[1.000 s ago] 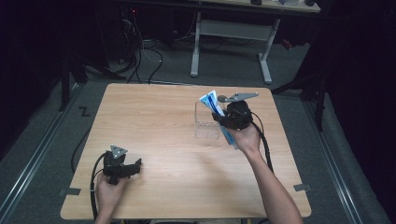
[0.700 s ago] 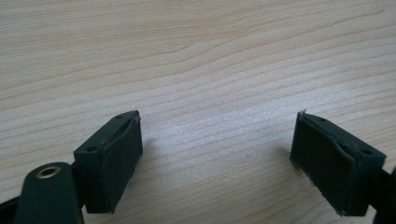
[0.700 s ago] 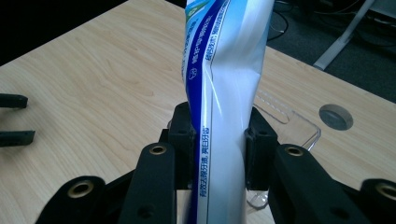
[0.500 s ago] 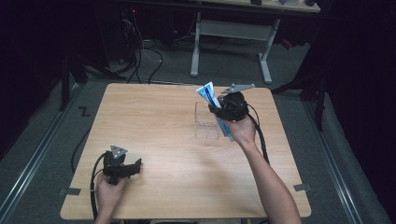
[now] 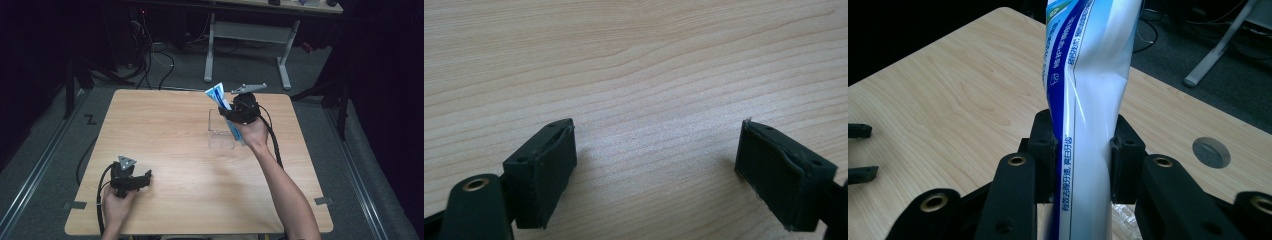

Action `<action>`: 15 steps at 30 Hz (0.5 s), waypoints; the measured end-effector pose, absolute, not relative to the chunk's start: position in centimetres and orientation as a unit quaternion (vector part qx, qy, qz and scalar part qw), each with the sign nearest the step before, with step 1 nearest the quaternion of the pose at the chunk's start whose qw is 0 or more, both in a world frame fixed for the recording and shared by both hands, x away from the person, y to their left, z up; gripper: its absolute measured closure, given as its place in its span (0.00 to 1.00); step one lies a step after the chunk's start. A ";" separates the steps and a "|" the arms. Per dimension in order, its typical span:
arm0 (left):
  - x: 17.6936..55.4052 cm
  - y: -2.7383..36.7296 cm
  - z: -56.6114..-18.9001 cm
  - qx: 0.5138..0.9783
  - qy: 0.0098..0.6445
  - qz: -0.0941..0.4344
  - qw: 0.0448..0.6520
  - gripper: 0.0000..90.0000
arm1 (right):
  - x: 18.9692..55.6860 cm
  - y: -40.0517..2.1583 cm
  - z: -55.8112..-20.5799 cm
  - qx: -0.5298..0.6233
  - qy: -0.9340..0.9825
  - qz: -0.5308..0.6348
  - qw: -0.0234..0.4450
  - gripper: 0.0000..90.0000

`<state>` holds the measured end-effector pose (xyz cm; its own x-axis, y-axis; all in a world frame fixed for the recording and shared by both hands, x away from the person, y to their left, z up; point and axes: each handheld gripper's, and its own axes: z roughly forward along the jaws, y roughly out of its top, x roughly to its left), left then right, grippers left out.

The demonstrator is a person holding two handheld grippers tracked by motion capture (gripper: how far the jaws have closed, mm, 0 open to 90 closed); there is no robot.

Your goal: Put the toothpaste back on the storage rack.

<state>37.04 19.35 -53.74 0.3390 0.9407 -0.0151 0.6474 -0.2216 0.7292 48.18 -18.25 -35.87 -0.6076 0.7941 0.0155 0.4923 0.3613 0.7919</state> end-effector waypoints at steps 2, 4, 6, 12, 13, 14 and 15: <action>37.0 19.4 -53.7 0.749 0.530 0.223 0.329 0.19 | 48.4 -18.2 -35.8 0.403 0.801 0.401 0.189 0.78; 37.0 19.4 -53.7 0.749 0.530 0.223 0.329 0.19 | 48.6 -18.1 -35.8 0.404 0.801 0.399 0.190 0.78; 37.0 19.4 -53.7 0.750 0.529 0.223 0.329 0.19 | 48.8 -18.0 -35.8 0.404 0.802 0.398 0.190 0.78; 37.0 19.4 -53.7 0.749 0.529 0.223 0.329 0.19 | 48.9 -17.6 -35.8 0.405 0.802 0.397 0.188 0.78; 37.0 19.4 -53.7 0.750 0.529 0.223 0.329 0.19 | 49.0 -17.6 -35.8 0.403 0.802 0.399 0.188 0.78; 37.0 19.4 -53.7 0.750 0.529 0.223 0.329 0.19 | 49.0 -17.6 -35.9 0.404 0.802 0.398 0.187 0.78; 37.0 19.4 -53.7 0.750 0.529 0.223 0.329 0.19 | 49.1 -17.6 -35.9 0.403 0.803 0.398 0.188 0.78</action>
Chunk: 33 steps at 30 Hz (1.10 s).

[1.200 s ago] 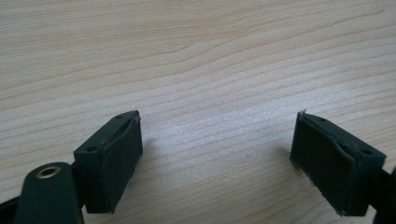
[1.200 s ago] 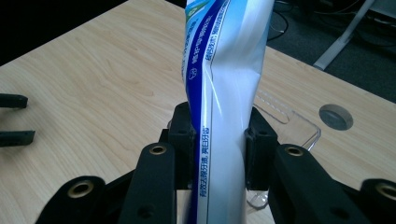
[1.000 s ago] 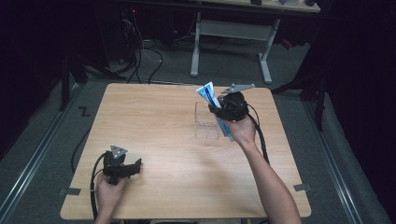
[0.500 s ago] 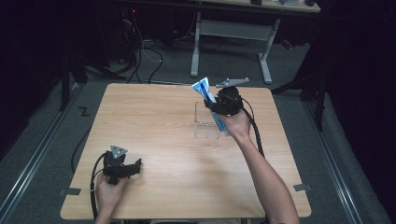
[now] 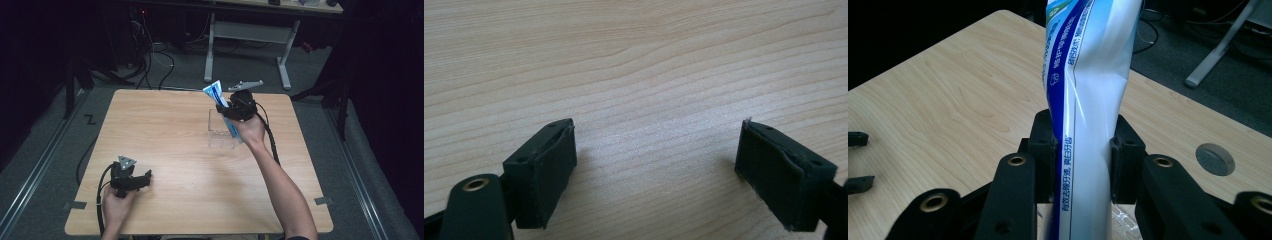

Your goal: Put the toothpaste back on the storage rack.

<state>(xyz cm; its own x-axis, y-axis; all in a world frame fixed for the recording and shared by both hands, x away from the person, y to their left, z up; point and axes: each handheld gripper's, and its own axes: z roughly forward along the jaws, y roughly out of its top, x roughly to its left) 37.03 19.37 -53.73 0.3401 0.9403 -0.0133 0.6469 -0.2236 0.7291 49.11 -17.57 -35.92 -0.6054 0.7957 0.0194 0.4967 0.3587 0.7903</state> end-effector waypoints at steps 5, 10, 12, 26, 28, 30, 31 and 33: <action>37.0 19.4 -53.7 0.750 0.529 0.223 0.329 0.19 | 49.4 -17.7 -36.0 0.406 0.801 0.398 0.187 0.78; 37.0 19.4 -53.7 0.750 0.529 0.223 0.329 0.19 | 49.9 -17.9 -36.1 0.413 0.797 0.399 0.187 0.78; 37.0 19.4 -53.7 0.750 0.529 0.223 0.329 0.19 | 50.0 -17.9 -36.0 0.415 0.796 0.399 0.187 0.78; 37.0 19.4 -53.7 0.749 0.530 0.223 0.329 0.19 | 51.3 -17.4 -36.2 0.420 0.791 0.399 0.197 0.77; 37.0 19.4 -53.7 0.750 0.529 0.223 0.329 0.19 | 51.5 -17.4 -36.3 0.425 0.786 0.404 0.194 0.78; 37.0 19.4 -53.7 0.750 0.529 0.223 0.329 0.19 | 51.6 -17.5 -36.4 0.429 0.783 0.407 0.191 0.77; 37.0 19.4 -53.7 0.750 0.529 0.223 0.328 0.19 | 51.7 -17.5 -36.5 0.432 0.781 0.408 0.190 0.77; 37.0 19.4 -53.7 0.750 0.529 0.223 0.329 0.19 | 51.9 -17.6 -36.5 0.434 0.780 0.408 0.191 0.77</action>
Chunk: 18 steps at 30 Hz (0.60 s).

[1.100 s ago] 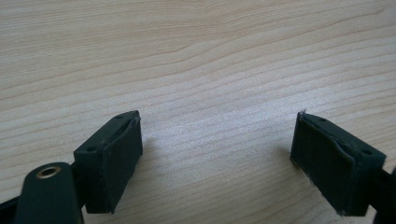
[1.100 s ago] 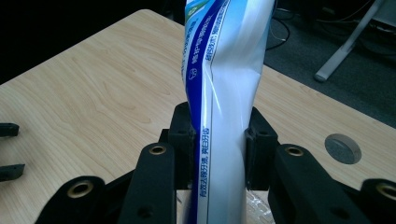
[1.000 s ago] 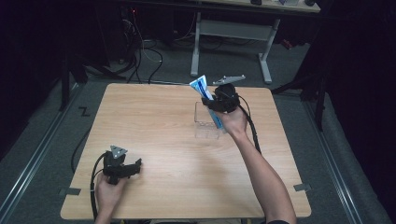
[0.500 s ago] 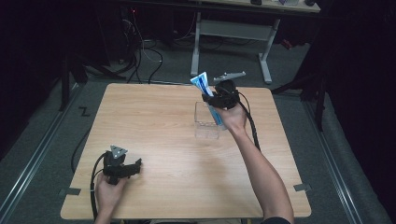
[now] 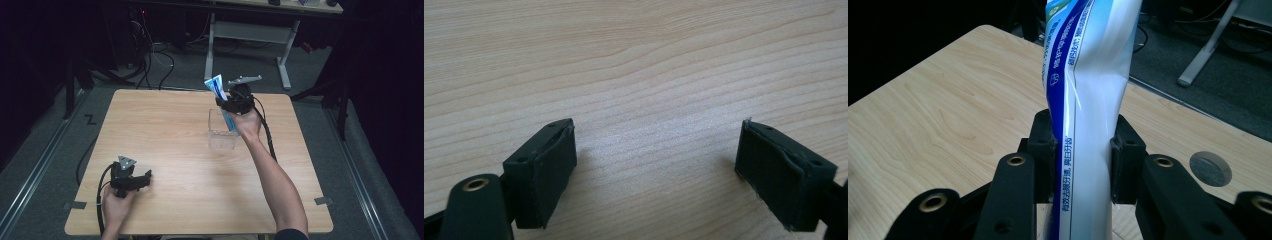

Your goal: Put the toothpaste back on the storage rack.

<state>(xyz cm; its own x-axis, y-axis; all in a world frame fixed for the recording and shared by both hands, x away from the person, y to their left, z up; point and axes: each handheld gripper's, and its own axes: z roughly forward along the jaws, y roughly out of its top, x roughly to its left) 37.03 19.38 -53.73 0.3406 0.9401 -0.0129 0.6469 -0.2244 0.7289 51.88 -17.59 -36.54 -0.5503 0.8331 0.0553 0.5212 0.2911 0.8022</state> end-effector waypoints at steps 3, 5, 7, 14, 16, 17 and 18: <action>37.0 19.4 -53.7 0.749 0.530 0.223 0.329 0.19 | 52.1 -17.7 -36.6 0.438 0.775 0.411 0.195 0.77; 37.0 19.4 -53.7 0.749 0.530 0.223 0.330 0.19 | 52.1 -17.7 -36.6 0.441 0.773 0.412 0.195 0.77; 37.0 19.4 -53.7 0.751 0.529 0.223 0.328 0.19 | 52.1 -17.7 -36.6 0.442 0.771 0.413 0.198 0.77; 37.0 19.4 -53.7 0.751 0.529 0.222 0.328 0.19 | 52.2 -17.6 -36.6 0.441 0.763 0.423 0.210 0.77; 37.0 19.4 -53.7 0.750 0.529 0.223 0.328 0.19 | 52.2 -17.5 -36.6 0.443 0.760 0.427 0.209 0.77; 37.0 19.4 -53.7 0.750 0.529 0.223 0.328 0.19 | 52.2 -17.4 -36.6 0.442 0.760 0.428 0.211 0.77; 37.0 19.4 -53.7 0.750 0.529 0.223 0.328 0.19 | 52.2 -17.4 -36.6 0.440 0.760 0.427 0.215 0.77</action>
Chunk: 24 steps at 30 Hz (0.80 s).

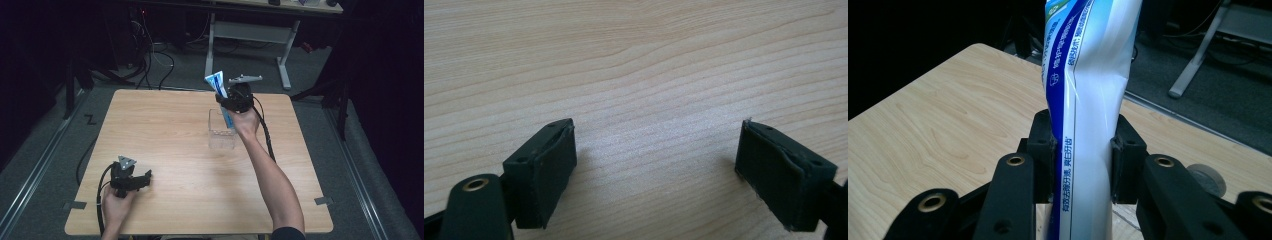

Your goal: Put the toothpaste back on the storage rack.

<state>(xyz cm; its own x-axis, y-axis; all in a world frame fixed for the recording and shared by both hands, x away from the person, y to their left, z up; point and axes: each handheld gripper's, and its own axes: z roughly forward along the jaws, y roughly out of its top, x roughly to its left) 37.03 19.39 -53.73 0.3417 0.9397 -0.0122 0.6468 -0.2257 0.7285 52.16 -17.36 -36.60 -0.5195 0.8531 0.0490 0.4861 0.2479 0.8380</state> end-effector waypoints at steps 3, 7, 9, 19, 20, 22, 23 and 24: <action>37.0 19.4 -53.7 0.750 0.528 0.223 0.328 0.19 | 52.2 -17.2 -36.7 0.439 0.759 0.427 0.221 0.77; 37.0 19.4 -53.7 0.750 0.528 0.223 0.328 0.19 | 52.3 -17.2 -36.8 0.441 0.758 0.427 0.221 0.77; 37.0 19.4 -53.7 0.750 0.528 0.223 0.328 0.19 | 52.4 -17.1 -36.9 0.442 0.758 0.426 0.222 0.77; 37.0 19.4 -53.7 0.751 0.528 0.223 0.328 0.19 | 52.7 -17.0 -37.4 0.448 0.757 0.421 0.220 0.76; 37.0 19.4 -53.7 0.751 0.528 0.223 0.328 0.19 | 52.8 -17.0 -37.4 0.449 0.757 0.421 0.220 0.76; 37.0 19.4 -53.7 0.751 0.528 0.223 0.328 0.19 | 52.8 -17.0 -37.5 0.450 0.757 0.421 0.220 0.76; 37.0 19.4 -53.7 0.751 0.528 0.223 0.328 0.19 | 52.9 -17.0 -37.5 0.452 0.755 0.421 0.219 0.76; 37.0 19.4 -53.7 0.751 0.528 0.223 0.328 0.19 | 52.9 -17.0 -37.6 0.455 0.753 0.421 0.220 0.76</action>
